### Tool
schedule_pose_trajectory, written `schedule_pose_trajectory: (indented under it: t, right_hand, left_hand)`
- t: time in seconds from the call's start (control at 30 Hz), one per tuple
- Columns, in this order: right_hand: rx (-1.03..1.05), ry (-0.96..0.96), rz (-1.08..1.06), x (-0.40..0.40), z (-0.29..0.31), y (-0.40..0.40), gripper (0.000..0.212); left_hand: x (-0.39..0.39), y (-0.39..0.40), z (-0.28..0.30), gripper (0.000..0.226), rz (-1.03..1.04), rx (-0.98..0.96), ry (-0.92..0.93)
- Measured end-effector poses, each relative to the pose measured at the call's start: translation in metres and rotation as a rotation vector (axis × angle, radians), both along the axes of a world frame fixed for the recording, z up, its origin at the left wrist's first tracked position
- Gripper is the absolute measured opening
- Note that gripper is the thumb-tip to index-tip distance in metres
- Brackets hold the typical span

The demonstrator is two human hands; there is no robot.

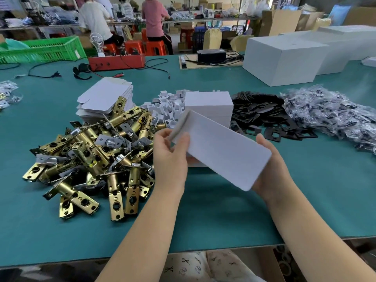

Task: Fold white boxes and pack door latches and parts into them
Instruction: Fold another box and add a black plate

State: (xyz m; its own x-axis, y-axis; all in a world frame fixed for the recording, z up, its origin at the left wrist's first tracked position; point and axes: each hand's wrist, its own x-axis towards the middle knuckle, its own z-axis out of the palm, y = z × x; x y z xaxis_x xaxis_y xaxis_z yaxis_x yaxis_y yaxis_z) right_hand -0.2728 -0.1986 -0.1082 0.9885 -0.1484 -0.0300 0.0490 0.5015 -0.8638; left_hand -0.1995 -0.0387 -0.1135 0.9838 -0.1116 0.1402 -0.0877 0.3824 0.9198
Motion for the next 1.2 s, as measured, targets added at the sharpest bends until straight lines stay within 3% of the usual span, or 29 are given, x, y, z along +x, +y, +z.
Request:
schedule_pose_trajectory:
  t: [0.07,0.17,0.2,0.3,0.37,0.5,0.57,0.67,0.93,1.1,1.2]
  right_hand:
    - [-0.056,-0.085,0.005,-0.002,-0.004,0.001,0.035]
    - [-0.077,-0.13,-0.047,0.004,-0.002,0.004,0.071]
    - [-0.098,-0.142,-0.049,0.005,-0.003,0.004,0.07]
    - [-0.257,-0.096,-0.1,0.003,-0.014,0.006,0.034]
    - [-0.286,-0.06,-0.173,0.004,-0.02,0.004,0.027]
    - [-0.023,-0.071,-0.243,0.007,-0.015,-0.002,0.026]
    - [0.067,-0.052,-0.272,0.008,-0.013,-0.006,0.023]
    - [0.027,-0.033,-0.334,0.009,-0.012,-0.006,0.012]
    - [-0.035,-0.138,-0.376,0.007,-0.012,-0.005,0.036]
    - [-0.03,-0.116,-0.354,0.008,-0.012,-0.003,0.037]
    - [0.018,-0.102,-0.342,0.008,-0.012,-0.005,0.034]
  left_hand:
    - [0.001,0.002,0.0,0.02,0.133,0.014,-0.008]
    - [0.002,0.003,0.0,0.017,0.25,0.014,-0.042]
    - [0.002,0.002,-0.001,0.017,0.257,0.022,-0.054]
    - [0.002,-0.001,-0.003,0.017,0.167,0.105,-0.054]
    - [0.001,-0.002,-0.001,0.009,0.087,0.12,-0.029]
    - [0.004,0.002,0.003,0.032,0.046,0.104,0.034]
    - [0.002,0.003,0.004,0.028,0.007,0.109,-0.027]
    - [-0.003,0.004,0.007,0.024,-0.104,0.085,-0.166]
    - [-0.001,0.0,0.001,0.055,-0.245,0.151,-0.073]
    - [-0.003,-0.002,0.001,0.035,-0.25,0.202,-0.099]
    - [-0.003,-0.003,0.001,0.036,-0.213,0.196,-0.047]
